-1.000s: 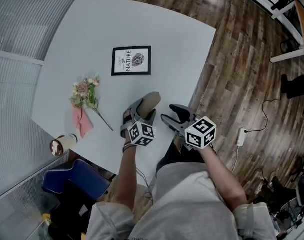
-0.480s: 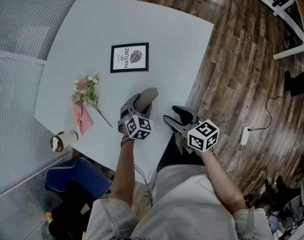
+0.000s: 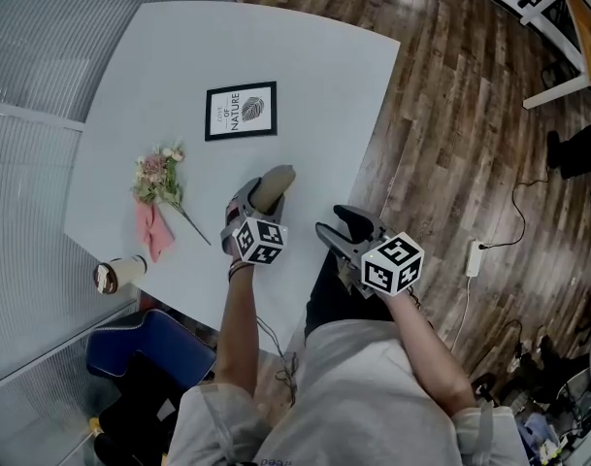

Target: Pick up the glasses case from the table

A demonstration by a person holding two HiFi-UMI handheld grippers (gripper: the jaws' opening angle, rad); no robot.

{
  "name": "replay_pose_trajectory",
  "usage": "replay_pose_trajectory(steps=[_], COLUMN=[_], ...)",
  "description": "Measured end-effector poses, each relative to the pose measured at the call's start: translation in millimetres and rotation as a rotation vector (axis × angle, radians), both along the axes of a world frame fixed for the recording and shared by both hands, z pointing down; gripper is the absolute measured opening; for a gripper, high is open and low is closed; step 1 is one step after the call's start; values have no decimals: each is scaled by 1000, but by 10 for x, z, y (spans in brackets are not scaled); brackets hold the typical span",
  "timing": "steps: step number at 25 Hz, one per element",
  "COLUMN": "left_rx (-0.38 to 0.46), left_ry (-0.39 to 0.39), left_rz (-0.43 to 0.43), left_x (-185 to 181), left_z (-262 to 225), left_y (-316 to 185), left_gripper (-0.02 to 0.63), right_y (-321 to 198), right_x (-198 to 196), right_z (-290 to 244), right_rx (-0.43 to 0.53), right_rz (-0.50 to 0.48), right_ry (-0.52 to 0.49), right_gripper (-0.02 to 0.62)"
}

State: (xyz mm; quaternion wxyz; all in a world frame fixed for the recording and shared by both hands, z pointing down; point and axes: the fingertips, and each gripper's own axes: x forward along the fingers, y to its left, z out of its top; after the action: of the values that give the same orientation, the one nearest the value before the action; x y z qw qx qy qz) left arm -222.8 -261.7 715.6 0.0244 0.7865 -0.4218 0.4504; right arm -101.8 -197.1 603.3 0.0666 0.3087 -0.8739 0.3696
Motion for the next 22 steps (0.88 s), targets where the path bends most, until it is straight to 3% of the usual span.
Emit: replay_pose_trajectory(steps=[11,22], left_rx=[-13,25], left_ry=[71,120], left_rz=[-113,-133], left_x=[-46,66], left_z=[-49,-422], left_y=[169,458], left_gripper=[256,256], right_y=[139,259], right_x=[273,340], right_z=[-39,-184], right_rx=[12,22], right_rz=[43,52], right_ry=[6,-22], right_gripper=[224,218])
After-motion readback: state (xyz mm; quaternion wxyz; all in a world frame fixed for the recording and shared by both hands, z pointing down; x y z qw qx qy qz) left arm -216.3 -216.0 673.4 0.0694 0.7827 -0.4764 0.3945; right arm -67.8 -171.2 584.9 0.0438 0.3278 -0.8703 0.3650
